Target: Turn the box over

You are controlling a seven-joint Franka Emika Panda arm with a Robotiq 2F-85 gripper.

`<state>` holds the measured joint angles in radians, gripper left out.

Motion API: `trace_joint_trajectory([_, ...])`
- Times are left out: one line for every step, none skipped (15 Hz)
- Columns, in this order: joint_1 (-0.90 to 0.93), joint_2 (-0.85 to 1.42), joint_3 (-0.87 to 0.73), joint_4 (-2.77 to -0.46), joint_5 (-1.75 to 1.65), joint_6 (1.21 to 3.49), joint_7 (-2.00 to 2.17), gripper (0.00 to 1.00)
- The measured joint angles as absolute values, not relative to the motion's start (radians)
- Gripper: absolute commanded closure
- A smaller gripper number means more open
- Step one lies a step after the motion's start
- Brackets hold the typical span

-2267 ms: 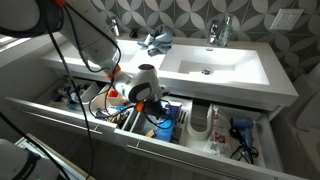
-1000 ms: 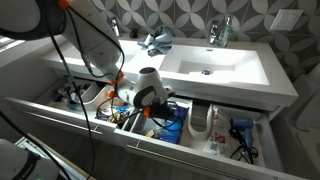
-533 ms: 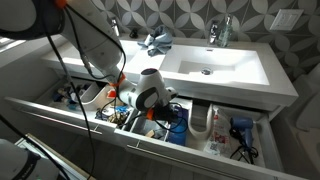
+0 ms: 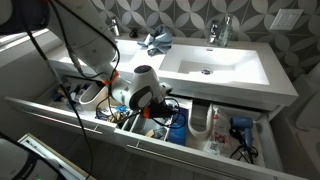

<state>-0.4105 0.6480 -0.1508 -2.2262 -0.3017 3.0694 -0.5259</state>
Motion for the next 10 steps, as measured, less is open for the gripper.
trace_joint_trajectory([-0.434,0.619,-0.125,-2.254,-0.302,3.068,-0.539,0.67])
trace_joint_trajectory([-0.453,0.587,-0.106,-2.282,-0.302,3.066,-0.546,0.6])
trace_joint_trajectory([-0.468,0.554,-0.093,-2.306,-0.302,3.059,-0.548,0.53])
trace_joint_trajectory([-0.481,0.517,-0.085,-2.327,-0.3,3.04,-0.549,0.46])
trace_joint_trajectory([-0.49,0.478,-0.081,-2.345,-0.296,3.011,-0.549,0.38])
trace_joint_trajectory([-0.501,0.434,-0.078,-2.359,-0.292,2.974,-0.55,0.32])
trace_joint_trajectory([-0.509,0.391,-0.076,-2.369,-0.283,2.934,-0.552,0.26])
trace_joint_trajectory([-0.516,0.345,-0.074,-2.376,-0.261,2.893,-0.562,0.18])
trace_joint_trajectory([-0.521,0.301,-0.073,-2.382,-0.231,2.851,-0.579,0.12])
trace_joint_trajectory([-0.523,0.256,-0.074,-2.384,-0.193,2.808,-0.604,0.04])
